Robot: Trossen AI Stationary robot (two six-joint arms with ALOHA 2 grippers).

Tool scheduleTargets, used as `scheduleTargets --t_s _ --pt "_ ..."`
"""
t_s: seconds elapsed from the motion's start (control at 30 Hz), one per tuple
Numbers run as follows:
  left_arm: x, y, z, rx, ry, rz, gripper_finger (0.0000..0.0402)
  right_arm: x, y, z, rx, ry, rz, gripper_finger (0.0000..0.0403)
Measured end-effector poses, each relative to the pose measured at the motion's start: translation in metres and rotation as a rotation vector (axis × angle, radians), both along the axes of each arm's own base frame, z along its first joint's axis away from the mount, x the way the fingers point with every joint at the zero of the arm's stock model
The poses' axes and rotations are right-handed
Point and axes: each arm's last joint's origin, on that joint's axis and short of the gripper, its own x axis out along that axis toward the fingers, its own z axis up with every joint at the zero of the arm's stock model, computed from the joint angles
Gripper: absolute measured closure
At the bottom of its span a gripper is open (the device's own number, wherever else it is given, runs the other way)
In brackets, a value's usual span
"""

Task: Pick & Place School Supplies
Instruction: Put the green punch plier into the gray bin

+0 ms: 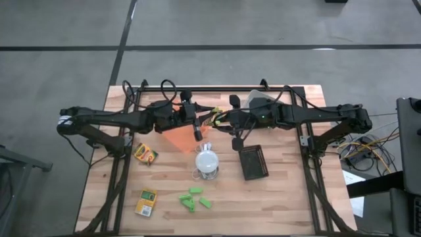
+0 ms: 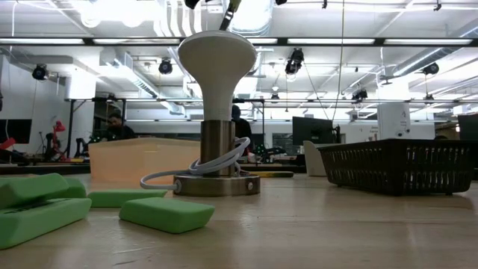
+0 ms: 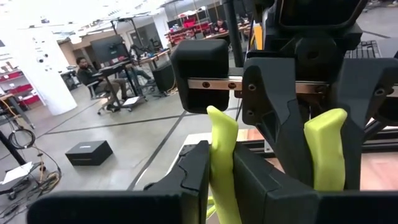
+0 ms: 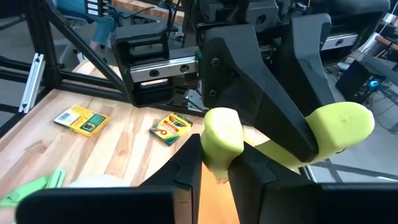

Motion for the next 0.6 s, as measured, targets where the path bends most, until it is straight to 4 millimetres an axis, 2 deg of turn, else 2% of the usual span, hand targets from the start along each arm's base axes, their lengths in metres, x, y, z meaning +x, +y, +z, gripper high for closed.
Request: scheduleTargets --t_s 0.37,0.6 --pt "-0.0002 0.0005 0.0001 0.056 0.017 0.031 0.0345 0.0001 -0.0003 -0.0001 0.001 0.001 -0.006 0.0344" --pt "-0.0008 0.0008 0.0009 0.057 0.015 0.04 0.0302 -0.0001 -0.0004 -0.0008 0.004 0.007 -0.006 0.0344"
